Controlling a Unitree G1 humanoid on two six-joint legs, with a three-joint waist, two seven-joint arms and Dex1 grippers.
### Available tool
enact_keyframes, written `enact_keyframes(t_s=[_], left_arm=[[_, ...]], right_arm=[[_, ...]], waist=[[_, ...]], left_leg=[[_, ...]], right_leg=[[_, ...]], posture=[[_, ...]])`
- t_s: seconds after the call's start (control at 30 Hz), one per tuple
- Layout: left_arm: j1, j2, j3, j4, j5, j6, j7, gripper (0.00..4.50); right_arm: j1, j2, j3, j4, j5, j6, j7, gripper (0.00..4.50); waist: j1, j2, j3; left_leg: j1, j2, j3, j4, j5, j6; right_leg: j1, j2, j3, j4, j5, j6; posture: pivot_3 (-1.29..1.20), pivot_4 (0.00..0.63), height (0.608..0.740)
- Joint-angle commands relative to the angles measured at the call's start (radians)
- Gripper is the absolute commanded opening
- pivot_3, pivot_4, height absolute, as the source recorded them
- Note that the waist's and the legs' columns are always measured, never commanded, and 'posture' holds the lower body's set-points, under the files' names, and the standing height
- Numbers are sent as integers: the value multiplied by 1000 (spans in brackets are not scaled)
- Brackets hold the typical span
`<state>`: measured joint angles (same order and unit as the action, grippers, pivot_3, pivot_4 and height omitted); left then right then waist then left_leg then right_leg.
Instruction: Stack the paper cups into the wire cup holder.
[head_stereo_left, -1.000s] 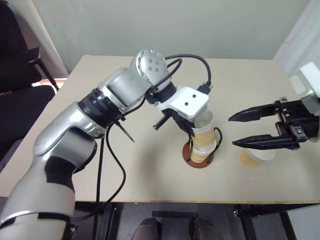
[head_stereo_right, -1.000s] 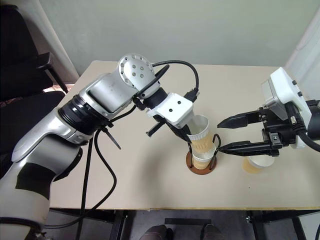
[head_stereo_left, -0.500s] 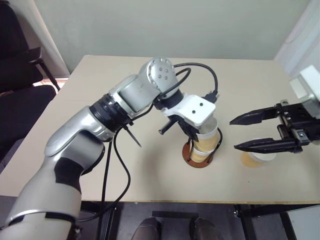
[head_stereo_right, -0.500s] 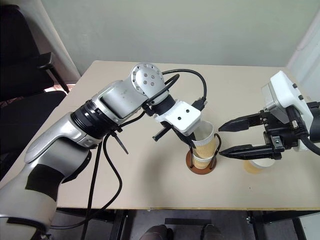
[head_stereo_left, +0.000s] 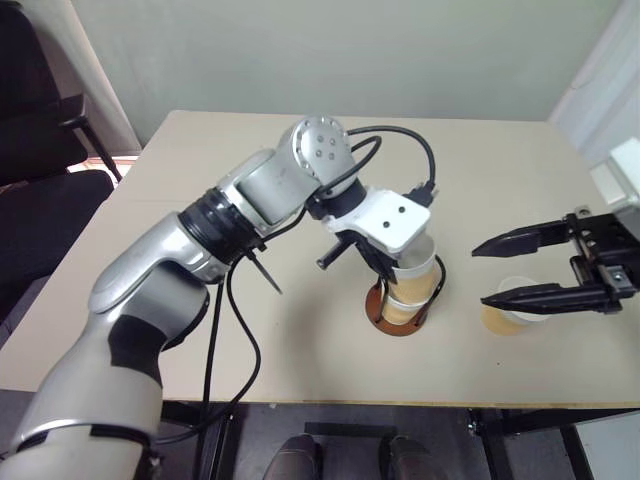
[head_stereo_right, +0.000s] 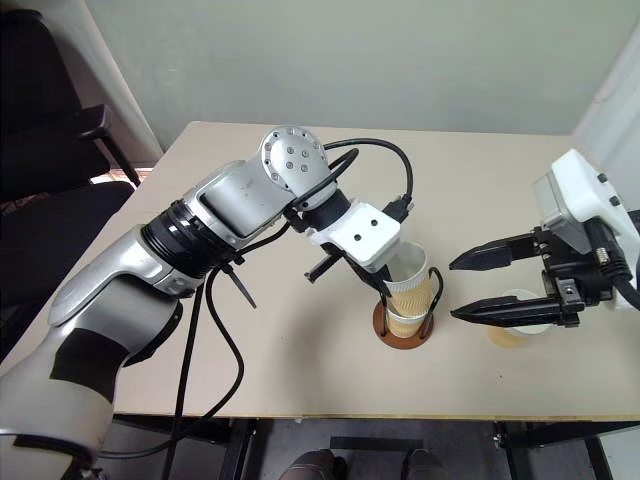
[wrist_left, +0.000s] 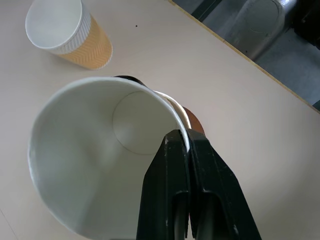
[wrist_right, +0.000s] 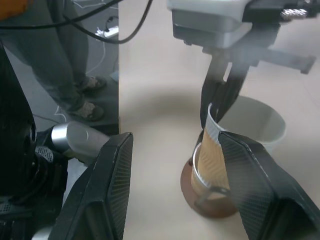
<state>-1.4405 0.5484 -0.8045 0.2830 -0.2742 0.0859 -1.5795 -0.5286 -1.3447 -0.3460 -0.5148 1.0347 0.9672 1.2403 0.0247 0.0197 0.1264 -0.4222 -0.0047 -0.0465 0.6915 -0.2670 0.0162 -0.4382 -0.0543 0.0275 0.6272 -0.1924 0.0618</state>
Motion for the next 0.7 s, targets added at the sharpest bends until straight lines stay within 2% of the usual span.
enact_keyframes(t_s=[0.03, 0.4, 0.7], left_arm=[[-6, 3, 14, -2, -8, -22, -35, 21], [-4, 0, 8, 5, -13, -38, -35, 21], [-3, -1, 6, 4, -15, -42, -35, 21]], right_arm=[[9, -24, -51, 0, -4, -15, 9, 2803], [108, -83, -103, 35, -111, -48, 52, 2803], [116, -101, -109, 70, -160, -82, 70, 2803]], waist=[[0, 0, 0], [1, 0, 0], [1, 0, 0]], left_leg=[[0, 0, 0, 0, 0, 0], [0, 0, 1, 2, -1, 1], [0, 0, 1, 2, -1, 2]], right_leg=[[0, 0, 0, 0, 0, 0], [1, 0, 0, 0, 0, 1], [1, 0, 0, 0, 1, 1]], posture=[[0, 150, 740], [0, 150, 740], [0, 150, 740]])
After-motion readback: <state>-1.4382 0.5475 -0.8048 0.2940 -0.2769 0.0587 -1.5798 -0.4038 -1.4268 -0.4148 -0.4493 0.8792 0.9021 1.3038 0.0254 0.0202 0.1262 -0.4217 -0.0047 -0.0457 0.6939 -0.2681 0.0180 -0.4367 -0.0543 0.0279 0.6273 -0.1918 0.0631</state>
